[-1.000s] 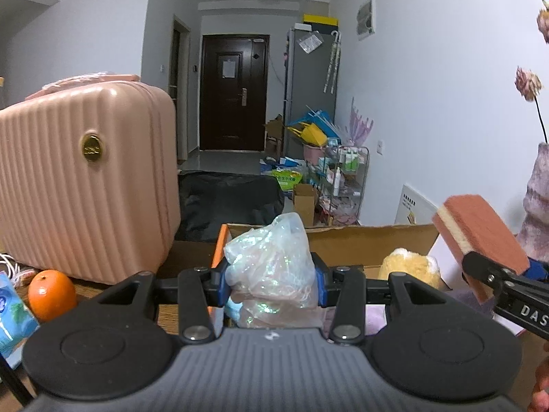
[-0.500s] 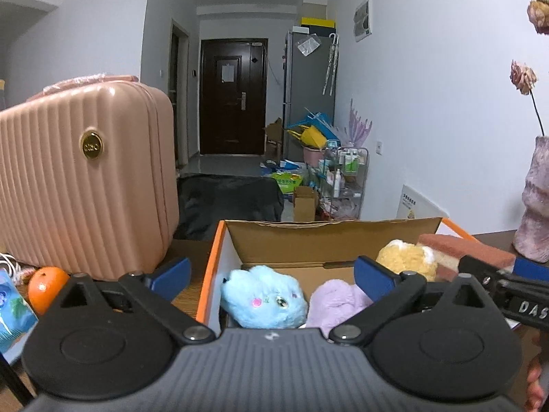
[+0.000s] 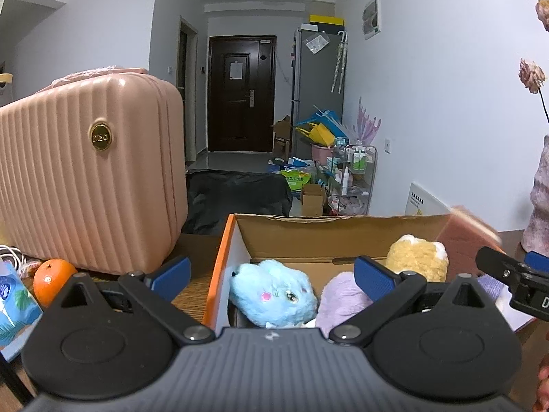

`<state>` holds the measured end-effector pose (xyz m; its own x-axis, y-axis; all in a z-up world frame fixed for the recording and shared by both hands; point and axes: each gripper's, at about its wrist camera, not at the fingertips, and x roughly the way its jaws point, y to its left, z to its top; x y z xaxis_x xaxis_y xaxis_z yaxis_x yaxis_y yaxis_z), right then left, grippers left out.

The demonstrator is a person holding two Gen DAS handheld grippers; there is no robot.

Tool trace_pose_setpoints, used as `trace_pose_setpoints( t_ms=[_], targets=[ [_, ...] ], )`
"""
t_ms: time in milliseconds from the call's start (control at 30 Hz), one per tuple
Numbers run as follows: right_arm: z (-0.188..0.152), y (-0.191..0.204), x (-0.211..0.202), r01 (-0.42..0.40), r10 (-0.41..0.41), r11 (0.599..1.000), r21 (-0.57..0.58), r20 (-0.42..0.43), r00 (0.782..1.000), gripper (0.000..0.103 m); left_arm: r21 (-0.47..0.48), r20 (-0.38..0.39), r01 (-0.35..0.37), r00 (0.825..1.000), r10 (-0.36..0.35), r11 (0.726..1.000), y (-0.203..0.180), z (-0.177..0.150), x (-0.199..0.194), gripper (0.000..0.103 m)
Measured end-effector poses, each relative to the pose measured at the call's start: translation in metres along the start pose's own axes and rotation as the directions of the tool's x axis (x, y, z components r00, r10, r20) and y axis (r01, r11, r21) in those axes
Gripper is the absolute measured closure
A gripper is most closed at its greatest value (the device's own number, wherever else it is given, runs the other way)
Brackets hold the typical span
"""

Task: Organize soft objects
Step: 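Open right tool to drop sponge into box while left tool drops plastic bag, then withdraw both tools from the box toward the satin bow and blue carton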

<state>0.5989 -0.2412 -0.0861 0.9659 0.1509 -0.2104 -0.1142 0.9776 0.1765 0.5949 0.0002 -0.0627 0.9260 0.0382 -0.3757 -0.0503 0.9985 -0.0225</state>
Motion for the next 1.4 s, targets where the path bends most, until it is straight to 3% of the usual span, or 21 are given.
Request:
trace_pose_setpoints(
  t_ms=[1400],
  targets=[
    [-0.018,0.000,-0.081,0.010,-0.006,0.996,-0.086,0.040,0.999,0.000,-0.042,0.039,-0.066,0.997,0.068,0.997,0.031,-0.021,-0.069,0.000]
  ],
)
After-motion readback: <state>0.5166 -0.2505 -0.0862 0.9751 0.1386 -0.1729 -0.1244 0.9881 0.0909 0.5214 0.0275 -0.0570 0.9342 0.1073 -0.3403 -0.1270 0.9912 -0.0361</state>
